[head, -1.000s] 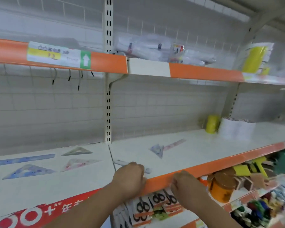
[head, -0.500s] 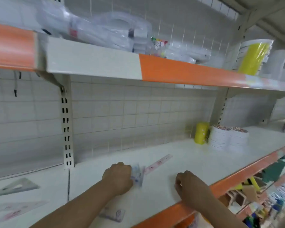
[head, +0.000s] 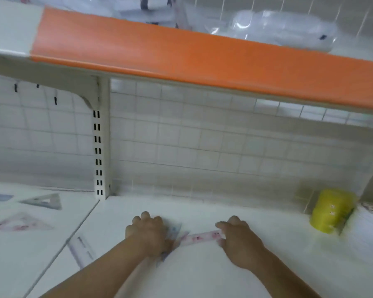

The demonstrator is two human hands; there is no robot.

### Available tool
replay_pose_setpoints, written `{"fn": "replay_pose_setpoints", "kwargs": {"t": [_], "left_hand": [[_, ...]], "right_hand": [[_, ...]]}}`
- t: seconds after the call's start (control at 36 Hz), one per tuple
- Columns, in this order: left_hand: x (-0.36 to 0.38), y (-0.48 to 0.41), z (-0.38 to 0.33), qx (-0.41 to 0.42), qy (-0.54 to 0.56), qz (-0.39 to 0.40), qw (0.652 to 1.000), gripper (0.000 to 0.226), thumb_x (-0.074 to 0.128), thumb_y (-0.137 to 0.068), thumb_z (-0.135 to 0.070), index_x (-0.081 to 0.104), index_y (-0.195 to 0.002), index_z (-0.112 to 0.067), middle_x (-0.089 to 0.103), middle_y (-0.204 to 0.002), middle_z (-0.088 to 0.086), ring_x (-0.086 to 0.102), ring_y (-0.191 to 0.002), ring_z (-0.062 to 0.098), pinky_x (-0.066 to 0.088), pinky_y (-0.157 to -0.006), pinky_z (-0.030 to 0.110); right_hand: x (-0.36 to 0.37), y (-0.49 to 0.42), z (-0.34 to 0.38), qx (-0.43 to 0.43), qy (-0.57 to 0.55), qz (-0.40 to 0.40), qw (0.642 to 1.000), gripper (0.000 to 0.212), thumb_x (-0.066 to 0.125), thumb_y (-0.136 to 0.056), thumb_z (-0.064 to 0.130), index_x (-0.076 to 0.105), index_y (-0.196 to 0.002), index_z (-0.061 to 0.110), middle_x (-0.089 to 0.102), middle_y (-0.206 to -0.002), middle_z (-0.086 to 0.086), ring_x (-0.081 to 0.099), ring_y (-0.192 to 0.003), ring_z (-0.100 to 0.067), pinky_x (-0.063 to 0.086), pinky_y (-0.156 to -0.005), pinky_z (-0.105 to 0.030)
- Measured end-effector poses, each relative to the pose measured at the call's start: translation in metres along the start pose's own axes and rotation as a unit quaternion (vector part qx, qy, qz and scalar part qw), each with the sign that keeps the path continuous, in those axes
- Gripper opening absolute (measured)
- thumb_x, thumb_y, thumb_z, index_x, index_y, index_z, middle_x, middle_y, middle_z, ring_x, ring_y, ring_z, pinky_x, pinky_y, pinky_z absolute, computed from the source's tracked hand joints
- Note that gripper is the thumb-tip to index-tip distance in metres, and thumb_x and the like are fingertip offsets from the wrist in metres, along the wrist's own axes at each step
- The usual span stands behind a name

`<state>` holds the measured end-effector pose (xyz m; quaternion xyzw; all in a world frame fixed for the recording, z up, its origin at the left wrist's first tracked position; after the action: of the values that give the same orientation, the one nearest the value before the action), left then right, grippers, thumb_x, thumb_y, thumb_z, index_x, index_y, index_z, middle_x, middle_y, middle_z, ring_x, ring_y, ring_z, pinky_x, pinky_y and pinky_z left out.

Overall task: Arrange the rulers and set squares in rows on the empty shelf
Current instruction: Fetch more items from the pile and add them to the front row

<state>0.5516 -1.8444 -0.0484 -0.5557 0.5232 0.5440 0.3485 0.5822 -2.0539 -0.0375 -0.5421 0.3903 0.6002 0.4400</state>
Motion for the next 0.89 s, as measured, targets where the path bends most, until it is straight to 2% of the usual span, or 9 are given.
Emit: {"fn": "replay_pose_setpoints", "kwargs": {"t": [0.11,0.33,0.47,0.56,0.67,0.75,0.89], "left_hand": [[0.004,0.005,-0.001,-0.032,0.029,0.01,0.999,0.082,0.054,-0.072,-0.076,0.041,-0.131,-0.02,0.04,-0.128,0.007,0.041,-0.121,0.027,0.04,-0.099,0.036],[0.007,0.011,-0.001,-0.062,0.049,0.024,0.997,0.071,0.067,-0.076,-0.059,0.041,-0.129,-0.019,0.04,-0.128,0.008,0.044,-0.119,0.027,0.043,-0.099,0.036],[0.007,0.015,0.001,-0.081,0.044,0.037,0.995,0.085,0.069,-0.07,-0.064,0.039,-0.132,-0.015,0.044,-0.128,0.007,0.048,-0.118,0.027,0.044,-0.099,0.035],[0.006,0.016,0.002,-0.086,0.028,0.037,0.995,0.081,0.07,-0.067,-0.065,0.047,-0.126,-0.013,0.049,-0.121,0.007,0.051,-0.112,0.026,0.046,-0.096,0.035],[0.006,0.016,0.002,-0.09,0.03,0.044,0.995,0.076,0.069,-0.073,-0.058,0.041,-0.13,-0.016,0.041,-0.128,0.008,0.048,-0.116,0.026,0.045,-0.098,0.033],[0.005,0.016,0.0,-0.082,0.044,0.048,0.994,0.07,0.068,-0.077,-0.052,0.041,-0.13,-0.016,0.037,-0.13,0.009,0.048,-0.116,0.025,0.046,-0.093,0.029],[0.003,0.016,-0.004,-0.061,0.048,0.048,0.996,0.069,0.069,-0.078,-0.048,0.04,-0.131,-0.015,0.042,-0.13,0.009,0.049,-0.104,0.021,0.045,-0.086,0.026]], "right_hand": [[0.01,-0.008,0.0,-0.038,0.005,0.029,0.999,0.042,0.036,-0.101,0.032,0.034,-0.143,0.028,0.036,-0.136,-0.001,0.035,-0.125,-0.021,0.042,-0.099,-0.034],[0.013,-0.01,-0.003,-0.074,0.004,0.032,0.997,0.03,0.04,-0.1,0.034,0.048,-0.127,0.023,0.042,-0.124,-0.001,0.039,-0.115,-0.019,0.043,-0.093,-0.031],[0.012,-0.008,-0.011,-0.069,-0.009,0.057,0.996,0.033,0.046,-0.098,0.034,0.046,-0.128,0.02,0.044,-0.124,-0.002,0.039,-0.116,-0.02,0.04,-0.097,-0.032],[0.011,-0.007,-0.014,-0.06,-0.016,0.076,0.995,0.031,0.046,-0.098,0.036,0.048,-0.122,0.017,0.045,-0.124,-0.003,0.04,-0.118,-0.021,0.04,-0.098,-0.032],[0.011,-0.006,-0.016,-0.048,-0.027,0.087,0.995,0.031,0.047,-0.097,0.037,0.051,-0.118,0.015,0.044,-0.124,-0.004,0.039,-0.119,-0.022,0.039,-0.098,-0.032],[0.011,-0.004,-0.016,-0.045,-0.026,0.086,0.995,0.031,0.047,-0.097,0.038,0.048,-0.117,0.014,0.043,-0.122,-0.004,0.04,-0.117,-0.022,0.039,-0.094,-0.031],[0.009,-0.003,-0.015,-0.042,-0.01,0.066,0.997,0.021,0.048,-0.097,0.033,0.035,-0.099,0.018,0.037,-0.103,0.0,0.037,-0.099,-0.019,0.036,-0.082,-0.03]]}}
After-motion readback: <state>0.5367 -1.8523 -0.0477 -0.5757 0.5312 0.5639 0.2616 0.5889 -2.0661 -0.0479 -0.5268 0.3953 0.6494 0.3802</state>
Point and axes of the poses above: each hand's wrist, its own y-axis away from the middle knuckle, its own x-axis out of the palm, z = x × y, the point moved 8 cm from there along -y, towards the middle knuckle
